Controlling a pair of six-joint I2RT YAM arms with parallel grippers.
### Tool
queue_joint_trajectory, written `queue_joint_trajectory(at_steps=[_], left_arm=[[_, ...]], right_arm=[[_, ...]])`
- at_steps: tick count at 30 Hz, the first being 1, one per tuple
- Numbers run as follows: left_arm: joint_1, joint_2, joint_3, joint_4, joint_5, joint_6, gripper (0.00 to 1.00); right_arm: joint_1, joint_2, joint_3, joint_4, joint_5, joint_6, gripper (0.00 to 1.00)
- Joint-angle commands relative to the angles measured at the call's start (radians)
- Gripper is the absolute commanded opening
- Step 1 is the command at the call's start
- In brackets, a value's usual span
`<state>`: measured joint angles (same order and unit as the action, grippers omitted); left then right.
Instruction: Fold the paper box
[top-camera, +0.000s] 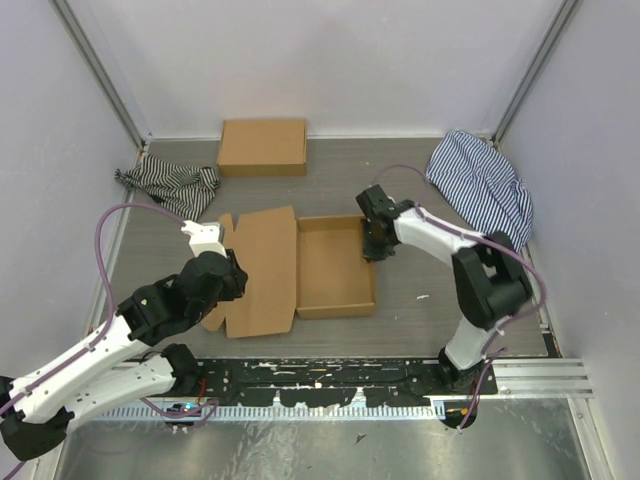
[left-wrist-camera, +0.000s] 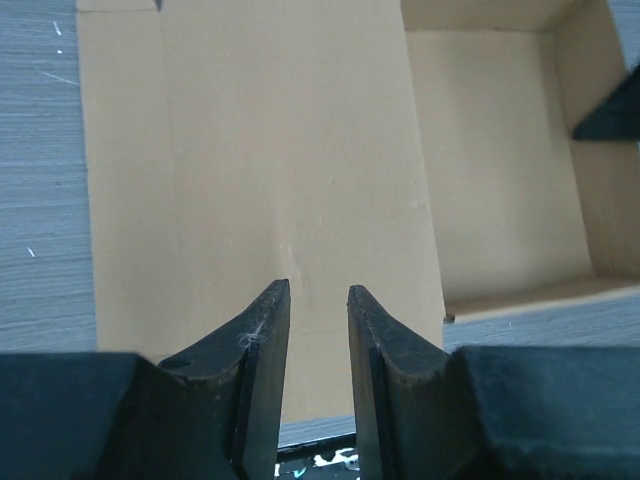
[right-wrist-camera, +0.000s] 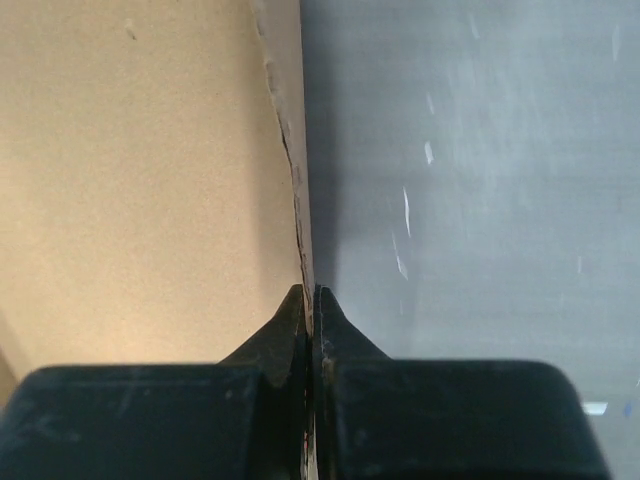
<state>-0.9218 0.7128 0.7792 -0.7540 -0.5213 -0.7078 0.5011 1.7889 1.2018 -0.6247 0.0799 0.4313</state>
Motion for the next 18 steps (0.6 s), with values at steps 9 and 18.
queue_joint_trajectory(at_steps=[9,18], left_arm=[[-0.003,0.050,0.055,0.031,0.036,-0.043,0.36],[-0.004,0.080,0.078,0.002,0.059,-0.053,0.38]], right_arm=[[0.231,-0.568,-0.351,-0.046,0.126,0.912,0.15],[0.402,-0.443,-0.122,-0.130,0.278,0.769,0.85]])
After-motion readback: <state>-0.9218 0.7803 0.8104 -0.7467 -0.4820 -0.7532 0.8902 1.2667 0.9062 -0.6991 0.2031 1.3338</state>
